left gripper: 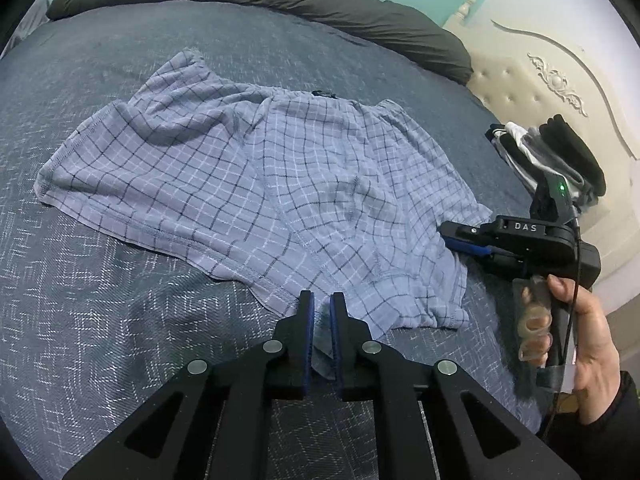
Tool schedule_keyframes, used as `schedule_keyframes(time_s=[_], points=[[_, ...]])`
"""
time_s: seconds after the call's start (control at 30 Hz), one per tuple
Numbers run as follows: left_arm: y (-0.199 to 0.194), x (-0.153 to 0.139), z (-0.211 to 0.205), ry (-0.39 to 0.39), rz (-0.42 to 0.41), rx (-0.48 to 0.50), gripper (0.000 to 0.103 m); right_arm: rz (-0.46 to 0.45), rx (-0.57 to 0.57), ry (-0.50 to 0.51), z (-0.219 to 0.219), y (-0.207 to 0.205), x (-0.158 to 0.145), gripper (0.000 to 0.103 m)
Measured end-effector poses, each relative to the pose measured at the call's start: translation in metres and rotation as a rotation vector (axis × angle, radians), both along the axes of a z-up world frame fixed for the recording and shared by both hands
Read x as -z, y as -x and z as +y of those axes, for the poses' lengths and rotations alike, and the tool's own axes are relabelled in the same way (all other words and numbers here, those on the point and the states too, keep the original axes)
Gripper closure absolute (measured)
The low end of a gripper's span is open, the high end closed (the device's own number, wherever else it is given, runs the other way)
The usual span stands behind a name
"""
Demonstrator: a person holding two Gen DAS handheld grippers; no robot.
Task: Fold clothes
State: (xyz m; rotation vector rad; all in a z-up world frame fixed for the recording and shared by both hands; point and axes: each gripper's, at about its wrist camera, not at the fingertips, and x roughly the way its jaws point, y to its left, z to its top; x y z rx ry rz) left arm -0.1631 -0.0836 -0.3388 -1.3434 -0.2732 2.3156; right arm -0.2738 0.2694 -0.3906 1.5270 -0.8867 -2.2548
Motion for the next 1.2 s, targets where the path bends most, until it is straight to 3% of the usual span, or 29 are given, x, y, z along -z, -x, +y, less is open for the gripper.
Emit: schedule_keyframes(time_s=[0.07, 0.17, 0.3, 0.43, 0.67, 0.87, 1.2], points=[[0.000, 0.000, 0.000, -0.001, -0.001, 0.002, 0.094, 0.008, -0.001, -0.013, -0.002, 0.001, 0.000, 0.084], [0.000, 0.000, 0.001, -0.003, -0.002, 0.003, 0.094, 0.010, 0.002, -0.031, 0.000, 0.000, -0.001, 0.095], [0.001, 0.000, 0.000, -0.006, -0.002, 0.000, 0.094, -0.004, 0.022, 0.032, 0.009, -0.006, -0.004, 0.099], [0.001, 0.000, -0.001, -0.007, -0.002, -0.001, 0.094, 0.037, 0.011, 0.036, 0.012, -0.010, -0.019, 0.101], [0.001, 0.003, 0.001, -0.002, -0.004, 0.001, 0.094, -0.016, 0.055, 0.081, 0.025, -0.011, -0.006, 0.097], [0.003, 0.000, 0.011, -0.006, 0.004, 0.025, 0.094, -0.054, 0.095, 0.115, 0.035, -0.010, 0.005, 0.082], [0.007, -0.001, 0.039, -0.012, 0.008, 0.067, 0.094, -0.022, 0.105, 0.043, 0.035, 0.000, 0.006, 0.085]])
